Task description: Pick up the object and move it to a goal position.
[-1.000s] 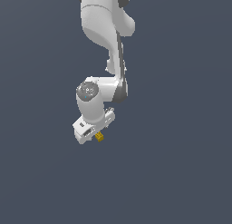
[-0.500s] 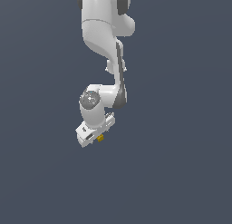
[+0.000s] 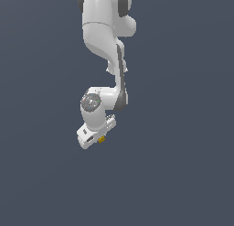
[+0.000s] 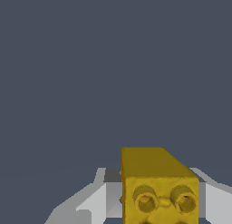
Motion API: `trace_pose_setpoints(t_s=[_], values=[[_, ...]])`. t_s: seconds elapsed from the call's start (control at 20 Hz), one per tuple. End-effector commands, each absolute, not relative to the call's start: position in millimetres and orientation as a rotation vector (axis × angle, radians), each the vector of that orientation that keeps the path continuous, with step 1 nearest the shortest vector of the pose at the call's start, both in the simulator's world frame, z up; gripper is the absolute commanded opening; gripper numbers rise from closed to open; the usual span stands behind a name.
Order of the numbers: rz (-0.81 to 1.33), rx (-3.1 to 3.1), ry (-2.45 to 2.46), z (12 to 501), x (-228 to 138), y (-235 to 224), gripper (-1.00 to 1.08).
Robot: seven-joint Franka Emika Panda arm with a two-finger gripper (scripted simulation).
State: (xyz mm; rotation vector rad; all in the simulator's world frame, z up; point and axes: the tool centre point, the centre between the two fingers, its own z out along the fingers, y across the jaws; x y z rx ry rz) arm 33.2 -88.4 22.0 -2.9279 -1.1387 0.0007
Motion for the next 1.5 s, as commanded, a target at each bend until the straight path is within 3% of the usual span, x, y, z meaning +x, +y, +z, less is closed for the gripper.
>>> trace_pose_setpoints(t_s=[0.0,0.7,1.45], values=[[0.0,-2.928,-1.139,22.0,33.3,-88.3,-1.0],[0.001,-2.928,-1.14,49.6,33.4,-65.1,-1.0],[0.001,-2.929,-1.141,183.4,35.3,46.0,-1.0]])
